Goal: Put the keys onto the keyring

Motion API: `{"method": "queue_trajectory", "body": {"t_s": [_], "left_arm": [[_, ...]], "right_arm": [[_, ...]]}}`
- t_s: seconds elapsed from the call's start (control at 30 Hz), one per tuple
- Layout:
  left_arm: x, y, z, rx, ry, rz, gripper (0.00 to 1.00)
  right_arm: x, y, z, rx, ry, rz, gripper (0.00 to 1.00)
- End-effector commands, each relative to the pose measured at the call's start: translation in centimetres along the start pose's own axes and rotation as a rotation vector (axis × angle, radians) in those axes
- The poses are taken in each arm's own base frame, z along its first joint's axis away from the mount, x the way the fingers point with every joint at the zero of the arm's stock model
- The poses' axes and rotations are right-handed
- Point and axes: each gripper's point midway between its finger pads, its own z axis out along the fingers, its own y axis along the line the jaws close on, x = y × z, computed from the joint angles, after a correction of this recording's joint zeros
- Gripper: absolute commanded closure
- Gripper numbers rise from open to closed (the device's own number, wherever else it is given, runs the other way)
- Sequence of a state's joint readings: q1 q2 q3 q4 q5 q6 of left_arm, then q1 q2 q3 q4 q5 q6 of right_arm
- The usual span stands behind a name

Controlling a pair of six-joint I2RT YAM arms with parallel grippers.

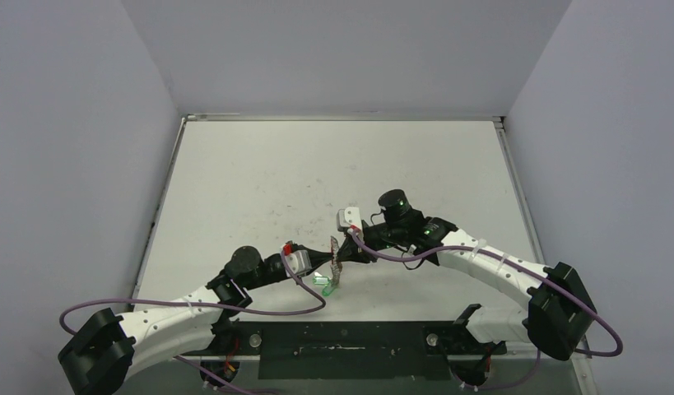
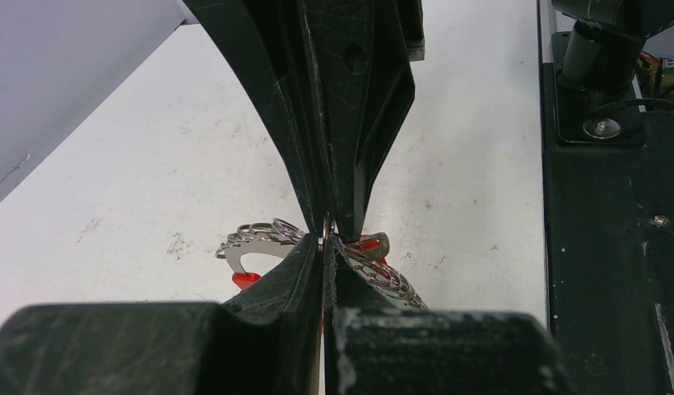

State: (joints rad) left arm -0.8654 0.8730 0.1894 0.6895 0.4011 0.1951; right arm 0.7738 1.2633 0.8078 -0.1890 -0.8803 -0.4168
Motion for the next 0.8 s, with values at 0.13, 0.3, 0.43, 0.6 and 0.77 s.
{"method": "queue_trajectory", "body": {"t_s": [0.13, 0.3, 0.43, 0.6, 0.77], "left_arm": [[-2.7, 0.4, 0.4, -0.005, -0.085, 0.031, 1.00], [-2.6, 0.4, 0.5, -0.003, -0.085, 0.032, 1.00], [-2.6, 0.5, 0.4, -0.010, -0.087, 0.032, 1.00], [-2.4, 0.5, 0.3, -0.016, -0.081, 0.028, 0.98], [-2.1, 0.6, 0.1, -0.022, -0.060, 0.040, 0.82]], "right_arm": [[-3.4, 0.3, 0.0, -0.041, -0.093, -0.121, 0.86], [-3.1, 0.3, -0.1, -0.043, -0.070, -0.119, 1.00], [-2.4, 0.3, -0.3, -0.037, -0.025, -0.089, 1.00], [-2.0, 0.2, -0.9, -0.017, 0.032, -0.053, 1.00], [-1.7, -0.2, -1.4, -0.011, 0.130, 0.042, 1.00]]}}
